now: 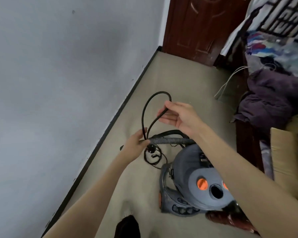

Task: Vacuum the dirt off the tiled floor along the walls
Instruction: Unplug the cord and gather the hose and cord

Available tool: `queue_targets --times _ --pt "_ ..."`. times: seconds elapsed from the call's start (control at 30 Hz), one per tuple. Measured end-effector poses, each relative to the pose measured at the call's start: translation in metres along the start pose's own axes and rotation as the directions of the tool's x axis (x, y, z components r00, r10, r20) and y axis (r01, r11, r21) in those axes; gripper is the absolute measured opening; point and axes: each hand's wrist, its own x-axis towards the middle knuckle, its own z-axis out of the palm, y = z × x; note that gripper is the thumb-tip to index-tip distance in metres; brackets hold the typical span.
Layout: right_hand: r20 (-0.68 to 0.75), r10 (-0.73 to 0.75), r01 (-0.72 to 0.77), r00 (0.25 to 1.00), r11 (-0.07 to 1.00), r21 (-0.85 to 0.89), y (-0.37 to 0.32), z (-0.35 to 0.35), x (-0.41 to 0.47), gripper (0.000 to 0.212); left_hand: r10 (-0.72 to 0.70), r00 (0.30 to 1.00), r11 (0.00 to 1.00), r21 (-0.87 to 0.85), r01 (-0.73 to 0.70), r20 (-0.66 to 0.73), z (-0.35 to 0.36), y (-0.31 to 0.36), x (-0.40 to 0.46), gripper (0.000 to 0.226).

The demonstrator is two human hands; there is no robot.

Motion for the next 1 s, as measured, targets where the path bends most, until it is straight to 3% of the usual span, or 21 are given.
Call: queue_targets --times 0.13,0.27,0.3,0.37,0.43,0.47,0.53,0.6,0.8,1.0 --pt "-0.059 -0.014 0.018 0.998 0.997 0.071 -0.013 0.001 0.021 0.02 0.014 0.999 0.999 0.043 -0.016 0.045 0.004 0.001 0.044 0.013" --pt "-0.224 -0.05 0.077 0.973 0.991 0.112 -0.007 -0.021 0.03 0.017 -0.026 0.998 0.986 0.164 0.015 0.062 0.011 0.0 0.076 0.025" --pt "-0.293 -0.052 0.075 0.955 0.995 0.066 -0.001 -0.03 0.029 0.014 -0.054 0.996 0.991 0.123 0.046 0.065 0.015 0.001 0.08 0.026" --pt "-0.38 -0.059 -0.037 0.923 0.97 -0.24 0.019 -0.051 0.023 0.007 -0.144 0.988 0.988 -0.048 0.147 0.058 0.026 0.003 0.089 0.025" --pt "-0.343 -0.011 -0.195 0.939 0.805 -0.56 0.044 -0.068 0.012 0.019 -0.221 0.972 0.954 -0.189 0.232 0.077 0.036 0.006 0.093 0.018" --pt "-0.295 0.041 -0.227 0.955 0.74 -0.633 0.057 -0.075 0.006 0.03 -0.242 0.966 0.938 -0.231 0.258 0.095 0.041 0.008 0.095 0.015" --pt "-0.213 0.13 -0.243 0.968 0.686 -0.686 0.079 -0.083 -0.002 0.045 -0.264 0.954 0.916 -0.275 0.293 0.138 0.047 0.015 0.097 0.015" --pt "-0.164 0.129 -0.208 0.978 0.647 -0.734 0.093 -0.086 -0.003 0.049 -0.256 0.952 0.915 -0.275 0.296 0.17 0.053 0.024 0.099 0.015" --pt "-0.074 -0.002 -0.061 0.997 0.546 -0.835 0.115 -0.089 0.025 0.03 -0.232 0.954 0.924 -0.264 0.277 0.189 0.06 0.038 0.097 0.014" --pt "-0.015 -0.057 0.024 0.998 0.632 -0.775 0.145 -0.093 0.049 0.02 -0.337 0.931 0.869 -0.334 0.365 0.14 0.063 0.014 0.103 0.017"
